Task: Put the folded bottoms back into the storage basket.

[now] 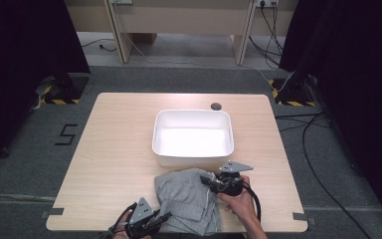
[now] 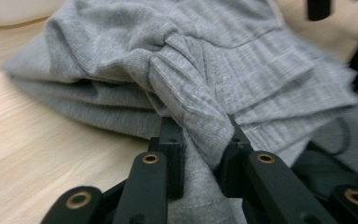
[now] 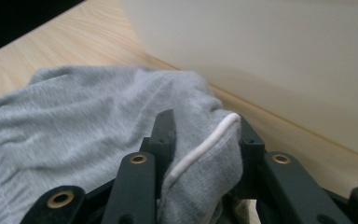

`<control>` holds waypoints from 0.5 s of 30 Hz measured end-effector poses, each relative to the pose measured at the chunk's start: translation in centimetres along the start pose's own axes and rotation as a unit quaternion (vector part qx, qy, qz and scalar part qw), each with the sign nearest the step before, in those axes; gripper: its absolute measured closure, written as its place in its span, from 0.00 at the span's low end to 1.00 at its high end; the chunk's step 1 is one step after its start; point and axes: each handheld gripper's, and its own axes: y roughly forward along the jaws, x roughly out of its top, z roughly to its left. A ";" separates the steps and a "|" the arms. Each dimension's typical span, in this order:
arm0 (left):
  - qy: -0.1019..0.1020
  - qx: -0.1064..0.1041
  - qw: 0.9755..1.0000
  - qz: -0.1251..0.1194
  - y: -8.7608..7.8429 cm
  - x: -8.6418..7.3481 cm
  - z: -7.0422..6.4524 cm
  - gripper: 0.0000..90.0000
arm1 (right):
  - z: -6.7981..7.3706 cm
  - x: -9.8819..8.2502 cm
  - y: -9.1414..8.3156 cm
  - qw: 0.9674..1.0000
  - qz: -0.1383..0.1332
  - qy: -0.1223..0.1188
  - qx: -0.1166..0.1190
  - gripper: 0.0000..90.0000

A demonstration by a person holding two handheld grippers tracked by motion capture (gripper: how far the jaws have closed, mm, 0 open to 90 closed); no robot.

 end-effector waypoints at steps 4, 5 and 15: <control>0.020 -0.002 1.000 -0.007 -0.6 0.5 -0.6 0.84 | 1.3 0.8 -1.4 1.000 -0.017 -0.017 0.005 0.77; 0.020 -0.006 1.000 -0.010 -0.8 0.6 -0.7 0.84 | 1.6 1.1 -1.8 0.999 -0.023 -0.022 0.004 0.77; 0.023 -0.032 0.998 -0.047 -3.3 2.7 -1.4 0.84 | 3.2 2.9 -4.7 0.997 -0.063 -0.048 0.013 0.77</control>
